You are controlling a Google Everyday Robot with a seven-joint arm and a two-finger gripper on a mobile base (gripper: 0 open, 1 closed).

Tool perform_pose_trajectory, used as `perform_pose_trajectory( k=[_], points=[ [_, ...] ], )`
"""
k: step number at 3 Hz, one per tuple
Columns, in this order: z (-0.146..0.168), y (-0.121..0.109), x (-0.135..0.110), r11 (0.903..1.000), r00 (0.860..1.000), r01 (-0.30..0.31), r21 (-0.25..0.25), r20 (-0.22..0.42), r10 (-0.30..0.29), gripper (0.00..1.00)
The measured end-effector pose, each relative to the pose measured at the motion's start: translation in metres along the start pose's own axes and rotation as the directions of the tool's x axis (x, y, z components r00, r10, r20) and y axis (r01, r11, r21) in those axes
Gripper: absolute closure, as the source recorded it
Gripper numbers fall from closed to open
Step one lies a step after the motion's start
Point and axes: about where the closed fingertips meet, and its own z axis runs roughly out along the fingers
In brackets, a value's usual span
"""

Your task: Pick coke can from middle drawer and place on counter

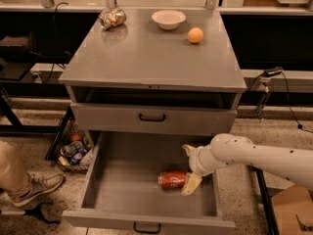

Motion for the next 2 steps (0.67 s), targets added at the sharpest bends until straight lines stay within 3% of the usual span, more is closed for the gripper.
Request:
perform_pose_trajectory(
  k=[2],
  points=[
    [0.076, 0.002, 0.016, 0.9975, 0.998, 0.057, -0.042, 0.030, -0.055, 0.00]
  ],
)
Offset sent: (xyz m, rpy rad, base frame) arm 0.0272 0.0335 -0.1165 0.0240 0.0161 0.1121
